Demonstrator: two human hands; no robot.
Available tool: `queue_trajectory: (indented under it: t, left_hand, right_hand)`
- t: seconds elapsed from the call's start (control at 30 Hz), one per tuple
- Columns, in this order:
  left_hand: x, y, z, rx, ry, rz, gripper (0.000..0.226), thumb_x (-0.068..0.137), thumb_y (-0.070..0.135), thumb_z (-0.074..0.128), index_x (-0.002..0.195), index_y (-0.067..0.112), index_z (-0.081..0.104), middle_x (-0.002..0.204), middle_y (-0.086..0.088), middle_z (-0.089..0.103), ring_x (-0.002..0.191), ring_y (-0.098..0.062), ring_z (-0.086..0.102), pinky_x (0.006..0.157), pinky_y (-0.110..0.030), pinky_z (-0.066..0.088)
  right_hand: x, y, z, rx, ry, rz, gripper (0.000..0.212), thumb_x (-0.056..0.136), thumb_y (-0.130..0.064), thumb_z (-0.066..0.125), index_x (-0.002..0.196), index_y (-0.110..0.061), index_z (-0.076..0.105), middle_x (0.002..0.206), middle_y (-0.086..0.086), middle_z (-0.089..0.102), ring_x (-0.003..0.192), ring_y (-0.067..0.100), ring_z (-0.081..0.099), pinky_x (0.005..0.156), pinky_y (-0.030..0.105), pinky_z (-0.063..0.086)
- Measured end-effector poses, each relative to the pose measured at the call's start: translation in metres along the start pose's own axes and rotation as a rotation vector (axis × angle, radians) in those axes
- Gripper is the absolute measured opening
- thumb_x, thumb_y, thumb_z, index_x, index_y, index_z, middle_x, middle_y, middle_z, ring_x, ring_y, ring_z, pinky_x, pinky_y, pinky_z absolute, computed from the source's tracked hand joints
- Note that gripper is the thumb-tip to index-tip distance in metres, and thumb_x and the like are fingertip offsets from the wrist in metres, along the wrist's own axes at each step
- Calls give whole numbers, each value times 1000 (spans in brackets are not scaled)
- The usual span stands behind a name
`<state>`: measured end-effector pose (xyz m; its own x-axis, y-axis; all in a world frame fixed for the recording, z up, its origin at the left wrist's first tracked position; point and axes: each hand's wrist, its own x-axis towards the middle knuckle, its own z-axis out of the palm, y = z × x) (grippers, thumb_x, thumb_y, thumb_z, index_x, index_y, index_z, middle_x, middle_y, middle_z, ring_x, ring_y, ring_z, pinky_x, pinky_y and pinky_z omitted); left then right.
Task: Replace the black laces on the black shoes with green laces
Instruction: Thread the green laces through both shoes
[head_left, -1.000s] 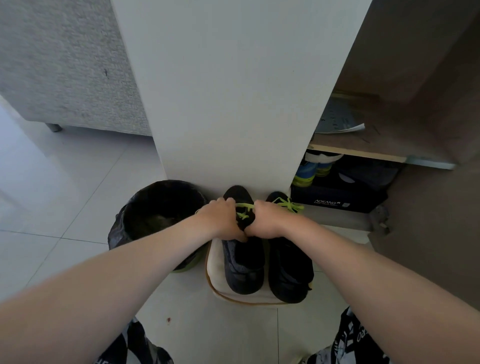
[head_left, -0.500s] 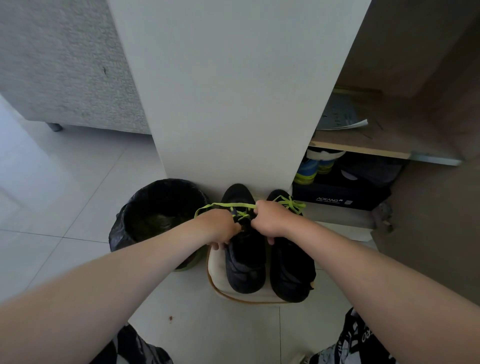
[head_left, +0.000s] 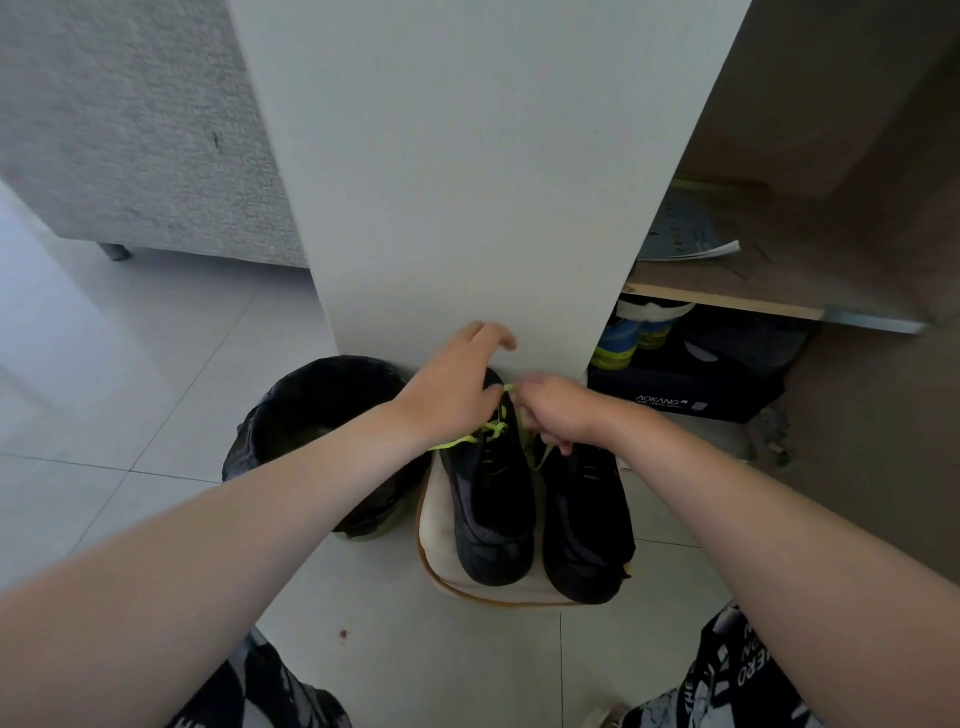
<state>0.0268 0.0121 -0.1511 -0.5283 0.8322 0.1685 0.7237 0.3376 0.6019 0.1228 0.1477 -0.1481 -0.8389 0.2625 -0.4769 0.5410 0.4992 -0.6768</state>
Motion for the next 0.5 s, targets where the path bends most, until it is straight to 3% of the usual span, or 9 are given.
queue_trajectory:
  t: [0.07, 0.17, 0.37, 0.43, 0.5]
  left_hand:
    - [4, 8, -4, -178, -73, -13, 47, 89, 8, 58, 132, 23, 48, 121, 6, 60, 108, -7, 58, 95, -19, 41]
    - [11, 6, -8, -79, -142, -117, 27, 97, 17, 53, 122, 21, 60, 101, 4, 68, 76, -4, 60, 76, -27, 49]
    - [13, 1, -23, 58, -303, -181, 26, 96, 43, 56, 93, 21, 69, 82, 6, 63, 86, -18, 59, 70, -29, 39]
    - [14, -3, -28, 93, -264, -202, 21, 95, 39, 58, 86, 21, 64, 76, 7, 58, 83, -19, 57, 65, -29, 36]
    - [14, -7, -34, 171, -255, -230, 21, 97, 36, 55, 86, 19, 60, 80, 4, 59, 82, -19, 55, 63, -30, 34]
  right_hand:
    - [1, -5, -2, 56, 22, -72, 26, 102, -12, 37, 80, -20, 48, 64, 1, 41, 43, 17, 37, 46, 30, 41]
    - [1, -6, -2, 48, 4, -121, 26, 103, -12, 45, 83, -17, 61, 62, 4, 53, 37, 18, 43, 39, 28, 44]
    - [-1, -4, -4, 36, 167, -122, 20, 96, -25, 64, 80, -15, 71, 63, 4, 71, 33, 14, 42, 40, 20, 35]
    - [0, -4, -4, 27, 166, -123, 19, 99, -19, 59, 84, -18, 70, 67, 0, 70, 35, 12, 44, 41, 21, 37]
    - [0, -6, -4, 21, 121, -121, 25, 103, -9, 46, 103, -20, 68, 75, -4, 69, 38, 13, 48, 41, 21, 40]
